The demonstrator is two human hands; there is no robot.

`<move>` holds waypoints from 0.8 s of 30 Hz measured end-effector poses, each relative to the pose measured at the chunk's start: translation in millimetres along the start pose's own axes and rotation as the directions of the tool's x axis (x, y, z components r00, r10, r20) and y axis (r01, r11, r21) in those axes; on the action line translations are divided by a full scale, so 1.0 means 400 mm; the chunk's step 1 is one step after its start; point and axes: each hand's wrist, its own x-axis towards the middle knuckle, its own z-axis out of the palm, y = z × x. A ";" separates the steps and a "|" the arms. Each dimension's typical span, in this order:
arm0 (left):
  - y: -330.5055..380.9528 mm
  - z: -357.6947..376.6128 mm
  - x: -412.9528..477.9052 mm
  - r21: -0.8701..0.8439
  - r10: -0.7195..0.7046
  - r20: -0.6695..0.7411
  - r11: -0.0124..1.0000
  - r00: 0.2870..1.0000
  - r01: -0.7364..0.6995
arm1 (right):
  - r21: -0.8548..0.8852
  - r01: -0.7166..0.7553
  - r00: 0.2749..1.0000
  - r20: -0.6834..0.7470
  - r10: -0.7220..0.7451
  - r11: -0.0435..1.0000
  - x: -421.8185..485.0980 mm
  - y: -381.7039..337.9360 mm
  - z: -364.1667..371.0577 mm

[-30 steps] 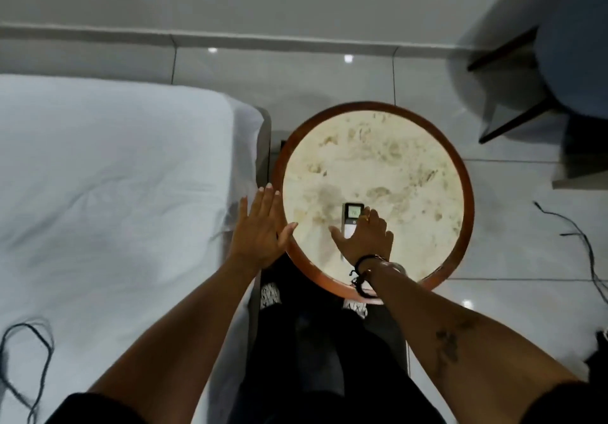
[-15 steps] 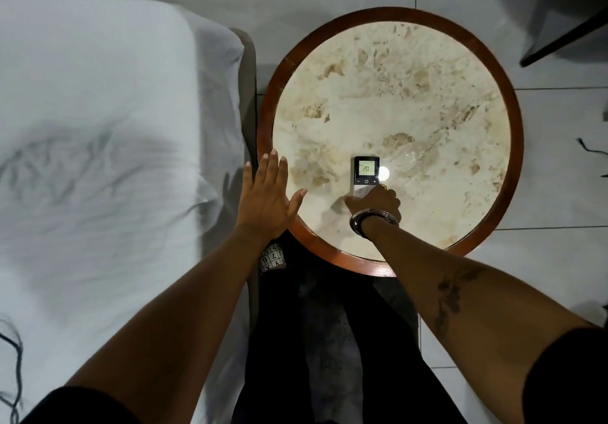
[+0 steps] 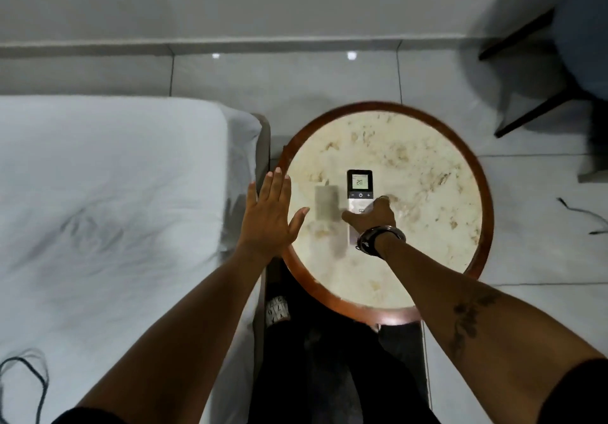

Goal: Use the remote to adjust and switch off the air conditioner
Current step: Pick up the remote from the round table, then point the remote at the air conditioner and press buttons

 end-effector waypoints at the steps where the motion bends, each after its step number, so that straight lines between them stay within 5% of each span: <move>1: 0.000 -0.037 0.014 0.001 0.017 -0.017 1.000 1.000 -0.017 | 0.057 0.034 0.999 0.016 -0.035 0.998 -0.007 -0.036 -0.019; 8: -0.020 -0.463 0.121 0.039 0.088 -0.245 0.996 0.966 -0.081 | 0.338 0.344 0.905 0.129 -0.406 0.876 -0.151 -0.467 -0.258; 14: -0.053 -0.938 0.175 0.203 0.172 -0.514 0.976 0.840 -0.075 | 0.677 0.382 0.728 0.199 -0.656 0.629 -0.377 -0.851 -0.500; 20: -0.064 -1.373 0.146 0.376 0.256 -0.659 0.926 0.707 0.015 | 0.719 0.525 0.583 0.085 -0.808 0.454 -0.610 -1.168 -0.694; 24: -0.065 -1.594 0.112 0.444 0.326 -0.723 0.895 0.609 0.048 | 0.673 0.580 0.544 0.099 -0.833 0.459 -0.758 -1.322 -0.800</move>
